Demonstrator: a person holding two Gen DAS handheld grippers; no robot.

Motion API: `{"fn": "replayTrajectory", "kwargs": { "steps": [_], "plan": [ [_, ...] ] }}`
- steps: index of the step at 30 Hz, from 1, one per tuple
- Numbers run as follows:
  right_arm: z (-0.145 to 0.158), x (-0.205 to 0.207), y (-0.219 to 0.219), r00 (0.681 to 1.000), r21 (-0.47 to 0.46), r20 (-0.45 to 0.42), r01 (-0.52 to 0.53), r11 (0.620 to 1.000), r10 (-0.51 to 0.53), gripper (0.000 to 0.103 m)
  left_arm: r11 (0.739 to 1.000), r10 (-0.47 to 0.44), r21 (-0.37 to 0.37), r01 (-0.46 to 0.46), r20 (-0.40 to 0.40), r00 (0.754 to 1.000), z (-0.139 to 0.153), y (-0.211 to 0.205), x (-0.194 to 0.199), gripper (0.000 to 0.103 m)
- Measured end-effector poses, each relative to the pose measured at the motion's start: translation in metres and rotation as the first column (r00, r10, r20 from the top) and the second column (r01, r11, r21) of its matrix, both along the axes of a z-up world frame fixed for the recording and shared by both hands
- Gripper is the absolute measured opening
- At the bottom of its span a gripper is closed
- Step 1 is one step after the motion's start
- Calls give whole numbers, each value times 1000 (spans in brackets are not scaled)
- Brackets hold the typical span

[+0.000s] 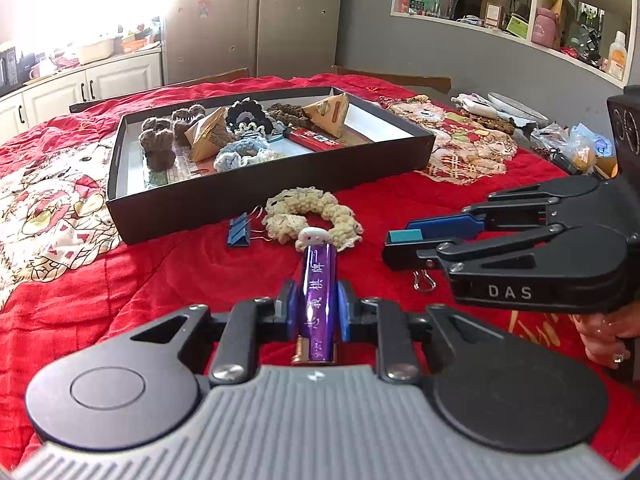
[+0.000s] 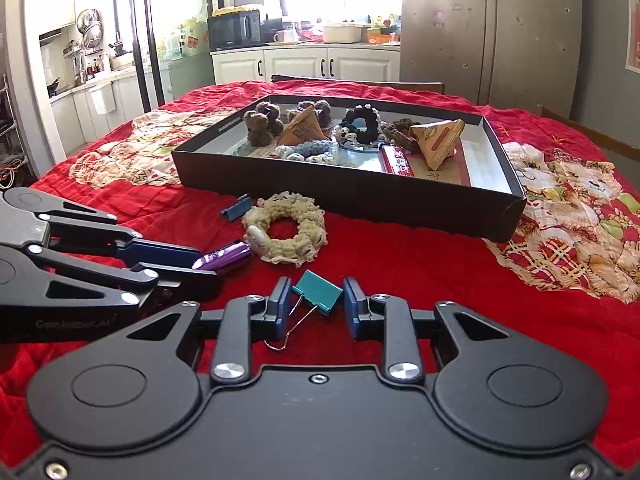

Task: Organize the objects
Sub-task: 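Grasp the teal binder clip with the right tool while the left tool holds the purple tube, then carry the purple tube and teal binder clip over the black tray box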

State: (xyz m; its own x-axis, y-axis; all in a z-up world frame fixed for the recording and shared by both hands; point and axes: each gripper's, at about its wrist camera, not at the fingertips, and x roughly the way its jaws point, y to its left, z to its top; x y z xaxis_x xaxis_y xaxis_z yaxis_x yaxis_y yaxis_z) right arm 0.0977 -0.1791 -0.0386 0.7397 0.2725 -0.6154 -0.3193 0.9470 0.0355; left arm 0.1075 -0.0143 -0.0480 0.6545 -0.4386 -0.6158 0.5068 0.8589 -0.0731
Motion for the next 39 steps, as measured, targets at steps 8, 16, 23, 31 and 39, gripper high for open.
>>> {"fn": "replayTrajectory", "kwargs": {
  "steps": [8,16,23,31,39],
  "plan": [
    [10,-10,0,1000,5,16,-20,1000,20,26,1000,12,-6,-12,2,1000,5,0,-6,24],
    [25,-19,-3,998,12,42,-37,999,37,26,999,26,-26,-26,18,999,19,3,-12,24],
    [49,-20,-7,996,23,76,-55,998,53,26,998,44,-55,-42,46,998,39,8,-9,24],
    [84,-9,-12,989,16,144,-49,999,47,26,993,97,-74,-90,101,990,69,18,6,24],
    [116,17,-11,979,12,202,-39,999,36,26,987,143,-100,-130,142,979,94,25,32,24]
  ]
}}
